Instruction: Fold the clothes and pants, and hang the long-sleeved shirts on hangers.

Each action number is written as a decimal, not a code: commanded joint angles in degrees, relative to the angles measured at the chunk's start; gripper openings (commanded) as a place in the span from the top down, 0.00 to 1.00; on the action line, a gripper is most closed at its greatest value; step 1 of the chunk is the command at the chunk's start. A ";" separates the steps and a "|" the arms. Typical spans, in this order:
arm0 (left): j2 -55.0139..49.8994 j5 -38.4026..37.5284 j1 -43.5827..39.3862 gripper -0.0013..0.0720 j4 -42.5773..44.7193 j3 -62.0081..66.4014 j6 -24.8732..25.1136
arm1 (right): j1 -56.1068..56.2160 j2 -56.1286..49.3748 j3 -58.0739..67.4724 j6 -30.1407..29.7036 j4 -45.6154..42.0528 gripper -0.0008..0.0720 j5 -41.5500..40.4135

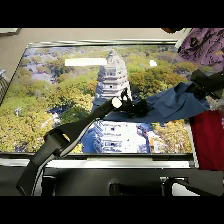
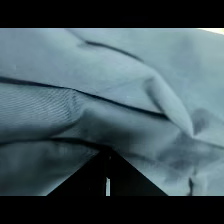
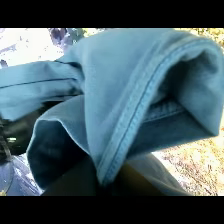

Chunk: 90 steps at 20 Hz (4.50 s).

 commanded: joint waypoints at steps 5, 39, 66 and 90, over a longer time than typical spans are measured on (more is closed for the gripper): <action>-0.46 -1.29 1.60 0.96 -4.02 1.51 -0.20 | 0.04 0.04 0.94 2.80 -0.07 0.95 0.96; 37.92 -46.38 56.35 0.96 39.52 -1.20 7.06 | 44.68 -21.66 1.25 27.06 10.40 0.36 43.21; 37.94 -46.38 54.71 0.96 39.52 -1.29 7.04 | 8.20 -23.96 -27.67 -27.15 28.98 0.37 24.37; 37.92 -46.53 54.66 0.96 37.57 -1.29 7.06 | -12.79 -16.09 -0.55 1.86 17.77 0.95 29.57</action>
